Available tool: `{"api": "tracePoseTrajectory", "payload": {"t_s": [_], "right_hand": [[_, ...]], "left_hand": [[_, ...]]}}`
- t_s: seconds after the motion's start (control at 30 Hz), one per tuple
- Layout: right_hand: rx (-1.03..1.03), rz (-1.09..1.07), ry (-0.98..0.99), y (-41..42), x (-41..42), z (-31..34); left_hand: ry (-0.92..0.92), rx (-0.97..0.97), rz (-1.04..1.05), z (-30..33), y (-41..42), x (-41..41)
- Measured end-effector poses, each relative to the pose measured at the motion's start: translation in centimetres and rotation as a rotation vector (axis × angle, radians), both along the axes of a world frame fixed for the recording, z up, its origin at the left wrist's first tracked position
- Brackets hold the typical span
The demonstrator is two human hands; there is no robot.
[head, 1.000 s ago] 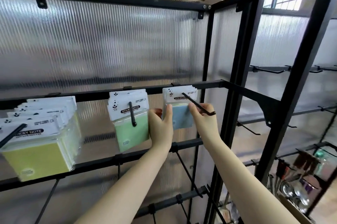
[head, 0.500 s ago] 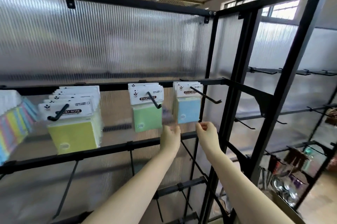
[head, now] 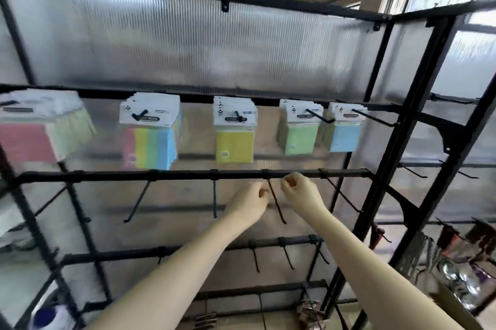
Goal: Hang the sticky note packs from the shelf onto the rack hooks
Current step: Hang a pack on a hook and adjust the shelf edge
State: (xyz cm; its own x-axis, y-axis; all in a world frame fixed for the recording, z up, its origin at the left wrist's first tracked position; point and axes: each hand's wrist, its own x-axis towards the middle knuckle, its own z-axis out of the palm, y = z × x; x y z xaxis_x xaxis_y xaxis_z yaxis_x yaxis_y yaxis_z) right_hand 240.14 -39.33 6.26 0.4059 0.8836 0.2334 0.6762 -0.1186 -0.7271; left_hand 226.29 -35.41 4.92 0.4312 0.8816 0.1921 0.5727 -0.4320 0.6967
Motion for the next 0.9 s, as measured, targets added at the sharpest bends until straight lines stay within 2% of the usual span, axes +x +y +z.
{"api": "tracePoseTrajectory", "payload": {"t_s": [0.33,0.47,0.77,0.9], "right_hand": [[0.051,0.361,-0.021,-1.4,-23.7,0.0],[0.055,0.537,-0.026,-2.3,-33.0,-0.6],[0.02,0.924,-0.102,-2.7,-49.2,-1.6],[-0.015,0.982,-0.122,-0.4,-55.3,-3.0]], "left_hand": [[0.077,0.091,0.379,0.0,-6.6,-24.8],[0.09,0.043,0.542,-0.8,-9.3,-33.7],[0.148,0.002,0.854,-1.8,-12.5,-48.6],[0.185,-0.019,0.901,-2.6,-11.6,-54.2]]}}
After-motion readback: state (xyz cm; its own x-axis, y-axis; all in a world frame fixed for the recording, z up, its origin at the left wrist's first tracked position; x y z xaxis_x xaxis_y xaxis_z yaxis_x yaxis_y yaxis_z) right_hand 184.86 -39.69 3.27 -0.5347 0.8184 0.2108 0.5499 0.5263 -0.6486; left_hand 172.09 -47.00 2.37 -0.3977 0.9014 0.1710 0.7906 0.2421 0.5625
